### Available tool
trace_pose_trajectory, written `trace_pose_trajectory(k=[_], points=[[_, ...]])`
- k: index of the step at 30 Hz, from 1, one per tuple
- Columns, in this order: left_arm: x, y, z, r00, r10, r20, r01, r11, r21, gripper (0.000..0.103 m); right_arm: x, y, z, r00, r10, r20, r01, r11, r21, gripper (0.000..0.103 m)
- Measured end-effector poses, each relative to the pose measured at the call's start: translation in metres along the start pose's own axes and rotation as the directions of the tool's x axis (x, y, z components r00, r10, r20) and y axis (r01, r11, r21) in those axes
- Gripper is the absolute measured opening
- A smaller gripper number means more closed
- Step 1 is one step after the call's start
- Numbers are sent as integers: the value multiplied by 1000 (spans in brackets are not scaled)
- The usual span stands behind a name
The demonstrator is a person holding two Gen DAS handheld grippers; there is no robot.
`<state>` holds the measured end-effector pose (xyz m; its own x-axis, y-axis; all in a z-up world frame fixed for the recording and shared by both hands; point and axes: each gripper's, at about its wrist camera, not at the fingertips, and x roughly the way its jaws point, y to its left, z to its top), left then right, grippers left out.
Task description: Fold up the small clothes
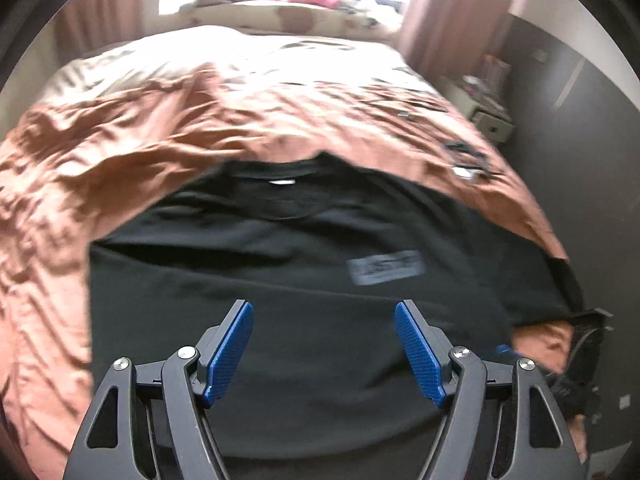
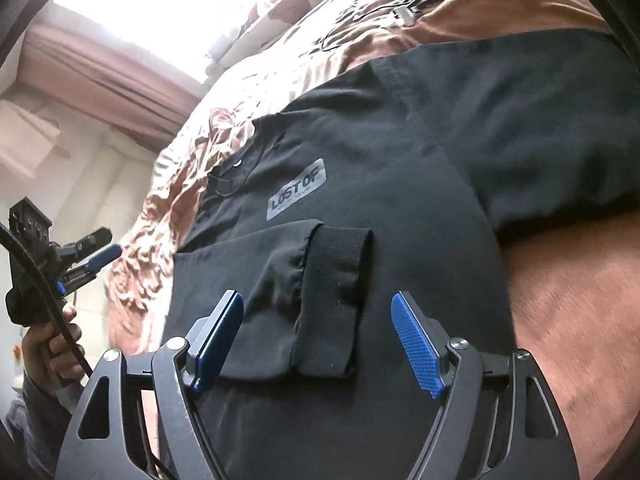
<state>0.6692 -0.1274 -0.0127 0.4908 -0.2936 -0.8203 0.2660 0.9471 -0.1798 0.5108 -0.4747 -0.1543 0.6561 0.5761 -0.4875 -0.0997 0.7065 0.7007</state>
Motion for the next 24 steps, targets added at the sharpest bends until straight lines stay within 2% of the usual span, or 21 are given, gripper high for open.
trace_pose_trajectory(k=[6,11,15,20,23,24], points=[[2,87,-9,992,127,-2,-127,990,-65,75,33,2,12,999,-40,-11,40,999,-15,57],[6,152,-12,980,201,-2,-199,971,-136,75,54,8,13,996,-84,-30,83,996,-33,56],[14,187,-14,972,234,1,-231,958,-167,75,65,8,16,996,-82,-27,81,996,-34,56],[30,214,-17,966,258,-23,-258,952,-162,70,77,12,23,996,-86,-38,83,995,-61,54],[38,228,-16,962,271,-27,-272,949,-161,66,85,16,26,993,-114,-40,111,990,-84,39],[41,233,-15,960,279,-31,-280,946,-161,63,86,17,26,991,-126,-40,121,988,-96,27]])
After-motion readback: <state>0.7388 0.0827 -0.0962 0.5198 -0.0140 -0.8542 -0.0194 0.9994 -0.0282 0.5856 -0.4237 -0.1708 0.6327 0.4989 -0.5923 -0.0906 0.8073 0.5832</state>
